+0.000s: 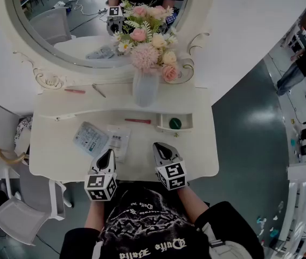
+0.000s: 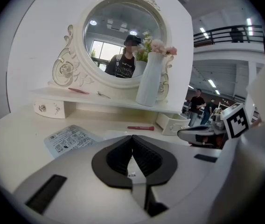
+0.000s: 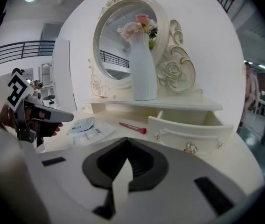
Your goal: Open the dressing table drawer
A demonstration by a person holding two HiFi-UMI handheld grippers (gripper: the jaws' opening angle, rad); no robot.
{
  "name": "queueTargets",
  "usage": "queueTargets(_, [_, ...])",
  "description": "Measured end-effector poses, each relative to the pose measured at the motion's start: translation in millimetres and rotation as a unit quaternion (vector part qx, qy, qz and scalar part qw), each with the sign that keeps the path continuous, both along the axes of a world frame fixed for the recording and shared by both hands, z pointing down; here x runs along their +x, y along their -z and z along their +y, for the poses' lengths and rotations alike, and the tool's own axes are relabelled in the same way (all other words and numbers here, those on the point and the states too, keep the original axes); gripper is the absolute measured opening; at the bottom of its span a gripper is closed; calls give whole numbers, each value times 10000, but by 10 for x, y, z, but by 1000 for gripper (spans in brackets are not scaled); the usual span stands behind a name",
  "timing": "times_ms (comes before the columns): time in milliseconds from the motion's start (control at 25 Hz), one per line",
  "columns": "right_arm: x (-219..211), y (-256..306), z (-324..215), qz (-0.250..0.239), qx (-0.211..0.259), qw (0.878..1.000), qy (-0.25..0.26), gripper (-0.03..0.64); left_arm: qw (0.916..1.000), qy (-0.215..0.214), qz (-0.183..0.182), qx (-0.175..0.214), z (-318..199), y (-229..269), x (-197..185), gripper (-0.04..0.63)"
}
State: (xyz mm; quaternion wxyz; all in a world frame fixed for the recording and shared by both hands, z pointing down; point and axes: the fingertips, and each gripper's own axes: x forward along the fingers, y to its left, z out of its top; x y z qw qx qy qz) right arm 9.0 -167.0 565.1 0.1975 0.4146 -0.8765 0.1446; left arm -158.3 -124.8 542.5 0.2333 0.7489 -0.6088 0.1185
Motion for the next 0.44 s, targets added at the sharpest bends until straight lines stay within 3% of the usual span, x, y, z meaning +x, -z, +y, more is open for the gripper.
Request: queueTargets(440, [26, 2, -6, 3, 37, 10000, -39, 9, 10000, -68, 20, -42, -21, -10, 26, 17])
